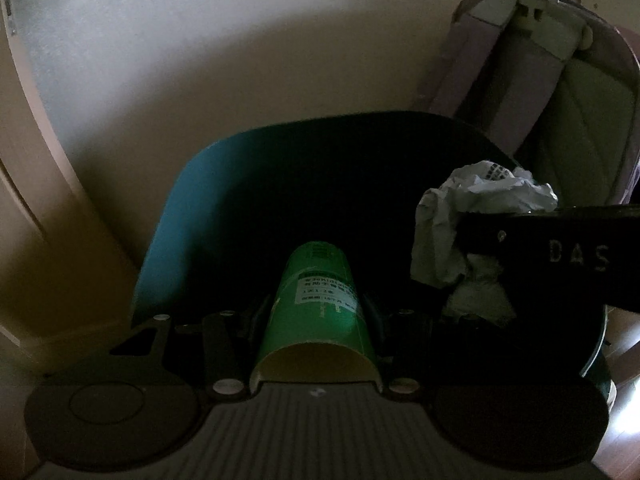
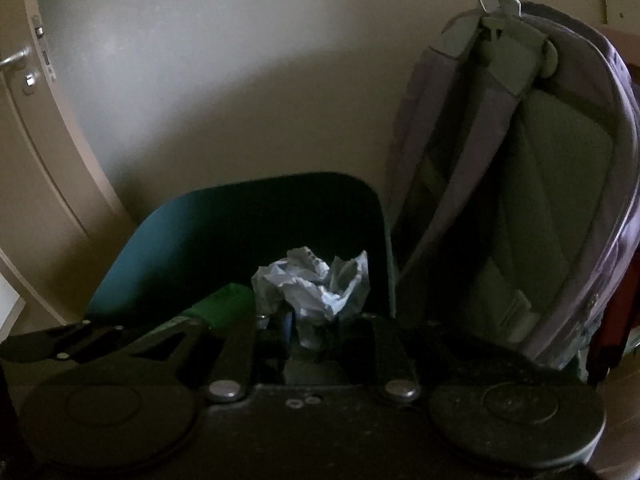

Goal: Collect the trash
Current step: 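Open both grippers over the teal bin, dropping the can and foil, then move both tools down from the bin toward the trash on the floor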

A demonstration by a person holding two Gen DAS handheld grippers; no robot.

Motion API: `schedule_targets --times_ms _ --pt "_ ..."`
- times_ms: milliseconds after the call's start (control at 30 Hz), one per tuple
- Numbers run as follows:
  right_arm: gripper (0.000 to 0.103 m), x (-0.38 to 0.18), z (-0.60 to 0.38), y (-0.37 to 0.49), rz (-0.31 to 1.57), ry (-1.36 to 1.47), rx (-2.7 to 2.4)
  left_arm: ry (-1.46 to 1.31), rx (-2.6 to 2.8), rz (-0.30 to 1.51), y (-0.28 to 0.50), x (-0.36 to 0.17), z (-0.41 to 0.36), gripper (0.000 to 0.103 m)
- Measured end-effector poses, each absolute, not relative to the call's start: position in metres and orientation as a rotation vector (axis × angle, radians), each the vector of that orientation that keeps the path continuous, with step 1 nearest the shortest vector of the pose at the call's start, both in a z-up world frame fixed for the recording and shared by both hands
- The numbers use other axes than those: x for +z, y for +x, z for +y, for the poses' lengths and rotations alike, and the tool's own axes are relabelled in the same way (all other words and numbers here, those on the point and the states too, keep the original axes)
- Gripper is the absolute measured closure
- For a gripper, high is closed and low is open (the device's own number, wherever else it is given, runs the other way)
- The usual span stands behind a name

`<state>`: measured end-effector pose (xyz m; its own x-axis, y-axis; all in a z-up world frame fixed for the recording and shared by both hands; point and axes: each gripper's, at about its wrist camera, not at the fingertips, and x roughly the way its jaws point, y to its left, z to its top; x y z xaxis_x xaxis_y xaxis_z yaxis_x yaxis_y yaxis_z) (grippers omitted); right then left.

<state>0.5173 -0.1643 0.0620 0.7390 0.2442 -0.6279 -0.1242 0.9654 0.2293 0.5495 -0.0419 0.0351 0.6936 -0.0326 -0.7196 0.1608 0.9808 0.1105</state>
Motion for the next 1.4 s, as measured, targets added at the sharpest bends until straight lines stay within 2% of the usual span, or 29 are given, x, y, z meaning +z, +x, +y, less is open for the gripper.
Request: schedule_targets --times_ms 200,267,333,367,433,600,1133,1400 --pt "0.075 0.069 -0.165 0.511 0.722 0.152 0.213 0.16 -0.098 0.789 0.54 0.032 -0.044 0.053" --pt "0.068 0.072 -0.165 0.508 0.721 0.149 0.211 0.148 -0.102 0.798 0.539 0.032 -0.044 0.049" --pt "0.063 0.077 -0.165 0.507 0.723 0.159 0.217 0.13 -0.095 0.797 0.536 0.033 -0.043 0.039" --pt "0.063 0.074 -0.166 0.511 0.722 0.158 0.219 0.122 -0.101 0.793 0.533 0.034 -0.042 0.038" --pt "0.054 0.078 -0.168 0.507 0.712 0.146 0.208 0.117 -0.109 0.78 0.528 0.037 -0.047 0.038" --pt "0.051 0.089 -0.171 0.491 0.696 0.143 0.209 0.11 -0.117 0.758 0.519 0.055 -0.042 0.029" --pt "0.037 0.127 -0.18 0.382 0.64 0.119 0.233 0.113 -0.154 0.683 0.409 0.119 -0.026 0.029" --pt "0.03 0.127 -0.182 0.317 0.624 0.074 0.245 0.119 -0.173 0.693 0.351 0.118 -0.018 0.029"
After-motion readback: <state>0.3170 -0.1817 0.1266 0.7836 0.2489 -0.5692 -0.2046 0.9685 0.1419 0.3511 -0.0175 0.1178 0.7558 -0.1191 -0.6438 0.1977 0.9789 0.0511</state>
